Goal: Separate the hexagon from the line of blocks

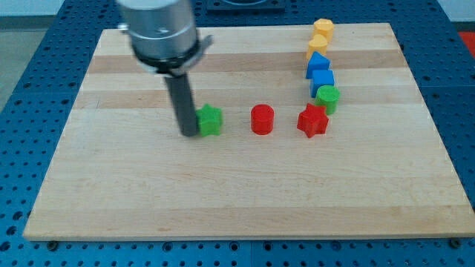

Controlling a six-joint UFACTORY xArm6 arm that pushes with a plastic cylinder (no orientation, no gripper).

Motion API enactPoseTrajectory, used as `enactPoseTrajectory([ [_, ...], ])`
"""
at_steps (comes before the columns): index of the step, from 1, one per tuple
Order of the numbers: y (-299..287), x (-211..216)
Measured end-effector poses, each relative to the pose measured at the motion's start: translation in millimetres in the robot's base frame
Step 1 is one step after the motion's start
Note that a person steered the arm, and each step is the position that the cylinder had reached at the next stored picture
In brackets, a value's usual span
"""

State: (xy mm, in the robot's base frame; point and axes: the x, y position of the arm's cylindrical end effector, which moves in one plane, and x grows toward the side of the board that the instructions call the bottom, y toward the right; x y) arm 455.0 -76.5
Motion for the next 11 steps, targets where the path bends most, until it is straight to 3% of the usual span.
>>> enactPoseTrajectory([
  [1, -52, 16],
  [2, -12, 80],
  [3, 130, 116],
  [4, 253, 96],
  [5, 344, -3],
  [6, 360, -117],
  [7, 325, -210],
  [9, 196, -239],
  [10, 205, -243],
  [11, 162, -263],
])
